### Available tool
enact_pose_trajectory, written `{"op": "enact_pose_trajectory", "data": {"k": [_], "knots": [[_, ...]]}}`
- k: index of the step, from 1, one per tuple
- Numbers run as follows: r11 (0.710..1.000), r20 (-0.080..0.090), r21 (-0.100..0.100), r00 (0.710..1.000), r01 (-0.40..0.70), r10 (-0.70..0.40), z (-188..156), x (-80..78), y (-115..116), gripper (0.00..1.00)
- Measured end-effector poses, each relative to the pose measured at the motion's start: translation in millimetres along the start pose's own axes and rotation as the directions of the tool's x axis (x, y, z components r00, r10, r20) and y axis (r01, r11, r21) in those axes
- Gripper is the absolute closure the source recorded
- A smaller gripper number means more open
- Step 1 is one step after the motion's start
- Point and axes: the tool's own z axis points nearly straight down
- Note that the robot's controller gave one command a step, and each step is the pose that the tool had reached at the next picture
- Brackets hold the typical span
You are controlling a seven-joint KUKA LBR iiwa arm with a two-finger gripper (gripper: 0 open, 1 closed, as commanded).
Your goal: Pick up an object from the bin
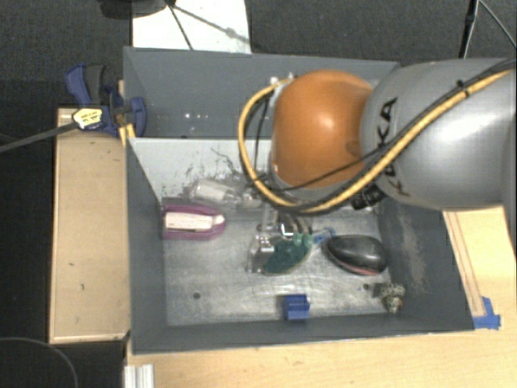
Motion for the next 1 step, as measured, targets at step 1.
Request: {"op": "enact_pose_trajectory", "data": {"k": [1], "knots": [[0.969, 0.010, 0.001, 0.969, 0.247, -0.247, 141.3, -3.3, -55.7, 0.00]]}}
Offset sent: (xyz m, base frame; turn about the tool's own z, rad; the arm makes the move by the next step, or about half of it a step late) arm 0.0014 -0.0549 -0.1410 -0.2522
